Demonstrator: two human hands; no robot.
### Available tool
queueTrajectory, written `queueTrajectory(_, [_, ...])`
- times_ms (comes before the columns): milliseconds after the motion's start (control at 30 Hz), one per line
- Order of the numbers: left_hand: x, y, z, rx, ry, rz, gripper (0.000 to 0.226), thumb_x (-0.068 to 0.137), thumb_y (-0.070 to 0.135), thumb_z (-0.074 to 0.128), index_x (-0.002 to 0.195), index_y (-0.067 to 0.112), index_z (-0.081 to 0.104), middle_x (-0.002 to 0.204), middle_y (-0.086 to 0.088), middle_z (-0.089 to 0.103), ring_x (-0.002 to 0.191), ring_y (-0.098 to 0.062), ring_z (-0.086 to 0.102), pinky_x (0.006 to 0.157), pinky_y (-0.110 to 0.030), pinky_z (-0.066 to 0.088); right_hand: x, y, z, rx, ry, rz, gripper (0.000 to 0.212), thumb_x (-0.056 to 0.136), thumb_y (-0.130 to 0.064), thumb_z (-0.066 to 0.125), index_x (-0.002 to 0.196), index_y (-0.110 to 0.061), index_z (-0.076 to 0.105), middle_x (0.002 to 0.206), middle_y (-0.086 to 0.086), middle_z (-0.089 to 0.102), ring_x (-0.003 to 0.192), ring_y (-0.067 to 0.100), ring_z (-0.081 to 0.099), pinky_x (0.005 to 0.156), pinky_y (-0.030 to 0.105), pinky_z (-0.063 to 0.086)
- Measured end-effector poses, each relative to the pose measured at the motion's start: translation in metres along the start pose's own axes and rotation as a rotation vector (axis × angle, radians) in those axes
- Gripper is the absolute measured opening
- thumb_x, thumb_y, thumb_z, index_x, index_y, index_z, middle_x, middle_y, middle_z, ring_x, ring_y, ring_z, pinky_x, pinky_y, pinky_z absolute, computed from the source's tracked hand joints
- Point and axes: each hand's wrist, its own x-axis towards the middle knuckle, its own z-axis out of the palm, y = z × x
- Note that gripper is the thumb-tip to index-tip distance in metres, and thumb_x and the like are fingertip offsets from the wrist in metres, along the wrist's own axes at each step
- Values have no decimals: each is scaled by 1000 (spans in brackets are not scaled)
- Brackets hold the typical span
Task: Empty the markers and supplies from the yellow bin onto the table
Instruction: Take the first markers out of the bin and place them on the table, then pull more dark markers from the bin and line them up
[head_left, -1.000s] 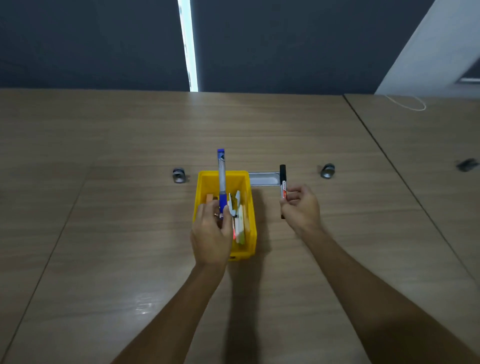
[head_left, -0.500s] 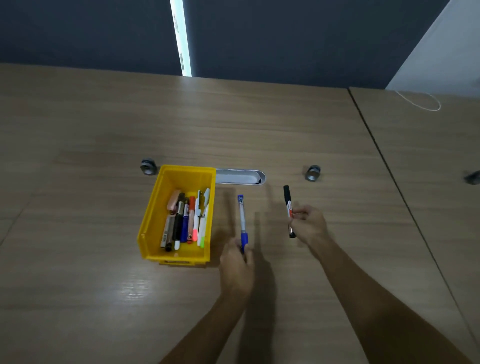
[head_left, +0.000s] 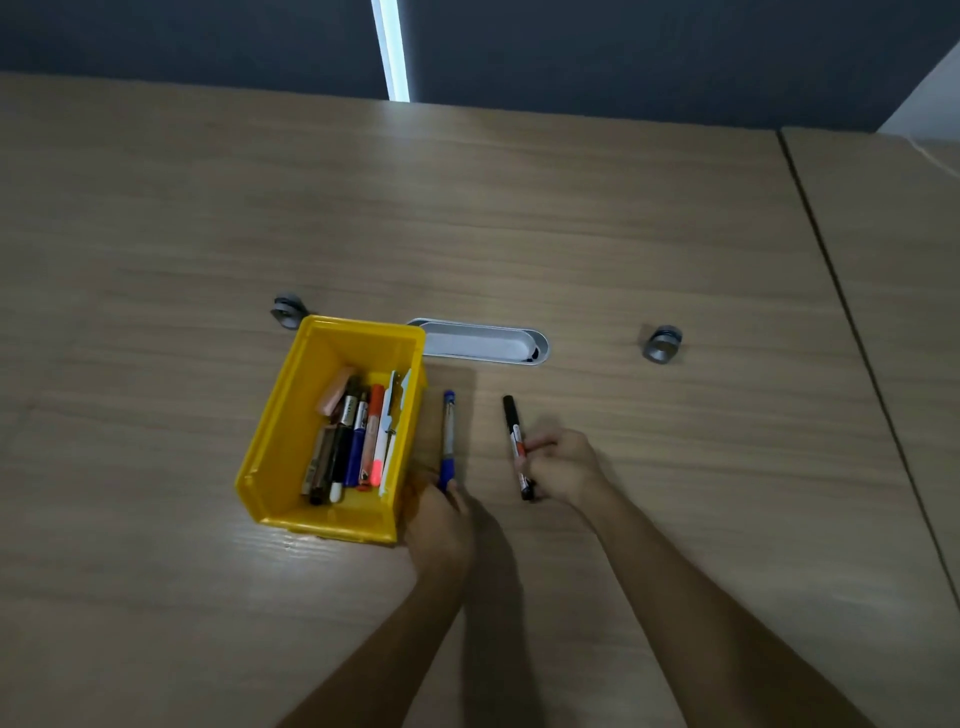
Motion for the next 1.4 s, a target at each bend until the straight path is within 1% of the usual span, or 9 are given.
queueTrajectory(100, [-2, 0, -1, 20, -5, 2, 14, 101, 29, 47, 94, 19, 53, 87, -4, 62, 84, -21, 65, 77, -42, 57, -6, -5, 8, 34, -19, -15, 23, 80, 8, 71, 78, -12, 60, 83, 8, 66, 83, 22, 63, 87, 45, 57])
queueTrajectory(200, [-5, 0, -5, 23, -14, 34, 17, 100, 27, 49, 113, 17, 55, 99, -2, 63, 94, -20, 65, 82, -41, 57, -16, -4, 12, 68, -50, -17, 21, 80, 8, 73, 88, -8, 62, 83, 8, 65, 83, 22, 65, 82, 47, 60])
queueTrajectory(333, [-17, -5, -17, 52, -38, 175, 29, 100, 22, 48, 129, 20, 49, 108, 1, 60, 98, -14, 61, 84, -35, 57, -29, -2, 9, 38, -88, 6, 20, 83, -3, 73, 75, -19, 66, 73, 1, 66, 68, 17, 64, 62, 36, 59])
queueTrajectory(533, [-48, -19, -47, 55, -59, 412, 35, 100, 26, 50, 134, 21, 47, 127, 1, 47, 100, -9, 56, 81, -29, 56, -44, 0, -3, 30, -33, 34, 16, 86, -3, 64, 76, -16, 64, 70, 13, 63, 55, 22, 52, 48, 25, 36])
queueTrajectory(767, [-40, -1, -97, -51, 203, 831, 29, 98, 23, 54, 125, 13, 54, 116, -5, 55, 85, -7, 59, 61, -15, 54, -53, 3, 0, -41, 16, 37, 22, 85, 0, 55, 76, -15, 67, 69, 12, 67, 51, 21, 55, 42, 20, 35])
queueTrajectory(867, [-6, 13, -120, -126, 302, 695, 29, 100, 29, 52, 125, 16, 54, 120, -3, 56, 88, -7, 59, 68, -10, 49, -52, 3, 5, -26, 38, 44, 26, 85, 3, 51, 71, -16, 63, 67, 12, 65, 47, 21, 51, 41, 19, 32])
queueTrajectory(933, [18, 18, -129, -144, 312, 555, 31, 100, 31, 52, 128, 16, 54, 122, -5, 57, 97, -15, 61, 79, -26, 54, -53, 5, 7, -28, 46, 52, 25, 84, 2, 52, 73, -16, 64, 65, 11, 65, 49, 23, 52, 40, 20, 33])
queueTrajectory(1233, [79, -3, -115, 441, -93, 114, 49, 95, 19, 60, 138, 6, 40, 135, -18, 47, 122, -35, 52, 104, -45, 45, -42, 9, 11, 39, 99, 55, 21, 81, 0, 53, 77, -15, 67, 65, 11, 65, 53, 24, 52, 43, 23, 32])
queueTrajectory(1400, [82, -10, -111, 454, -111, 114, 52, 93, 24, 63, 136, 4, 40, 131, -17, 52, 121, -34, 56, 100, -42, 47, -38, 6, 18, 53, 135, 43, 17, 84, -4, 55, 77, -15, 67, 71, 13, 69, 54, 22, 57, 46, 26, 38])
